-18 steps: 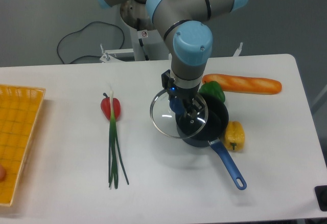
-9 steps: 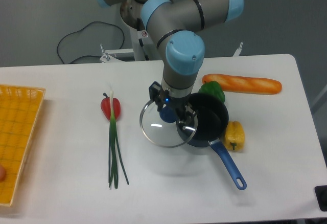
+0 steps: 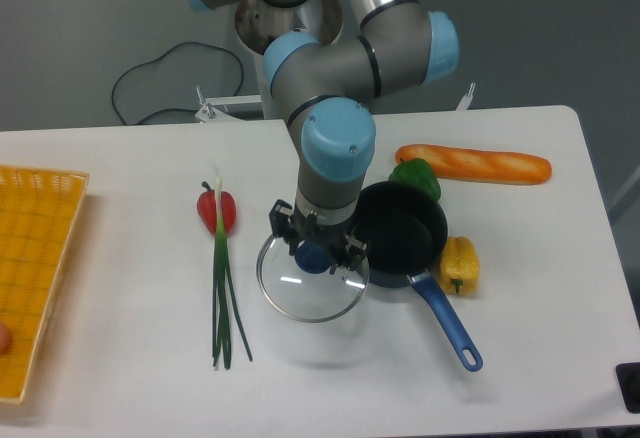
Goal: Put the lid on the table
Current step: 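Carry the held glass lid away from the saucepan toward the green onions, then lower the glass lid onto the table beside the saucepan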
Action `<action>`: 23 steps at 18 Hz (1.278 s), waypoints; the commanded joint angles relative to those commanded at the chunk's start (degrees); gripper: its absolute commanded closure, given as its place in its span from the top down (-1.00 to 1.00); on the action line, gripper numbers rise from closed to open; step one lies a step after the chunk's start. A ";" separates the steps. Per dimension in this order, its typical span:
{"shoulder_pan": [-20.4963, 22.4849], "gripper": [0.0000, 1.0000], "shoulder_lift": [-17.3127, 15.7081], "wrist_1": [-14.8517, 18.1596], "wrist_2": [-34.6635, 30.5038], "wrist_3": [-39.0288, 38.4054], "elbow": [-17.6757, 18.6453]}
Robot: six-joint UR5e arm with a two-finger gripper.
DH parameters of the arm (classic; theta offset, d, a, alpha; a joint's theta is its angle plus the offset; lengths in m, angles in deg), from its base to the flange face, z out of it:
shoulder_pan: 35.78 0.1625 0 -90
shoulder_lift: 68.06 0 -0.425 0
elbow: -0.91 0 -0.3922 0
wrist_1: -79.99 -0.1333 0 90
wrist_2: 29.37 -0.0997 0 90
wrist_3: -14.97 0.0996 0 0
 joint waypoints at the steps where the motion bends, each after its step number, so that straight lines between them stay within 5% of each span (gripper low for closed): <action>1: -0.09 -0.22 0.27 0.00 -0.26 -0.17 -0.26; 23: -2.90 -0.21 5.89 -2.55 -2.73 -2.90 -1.32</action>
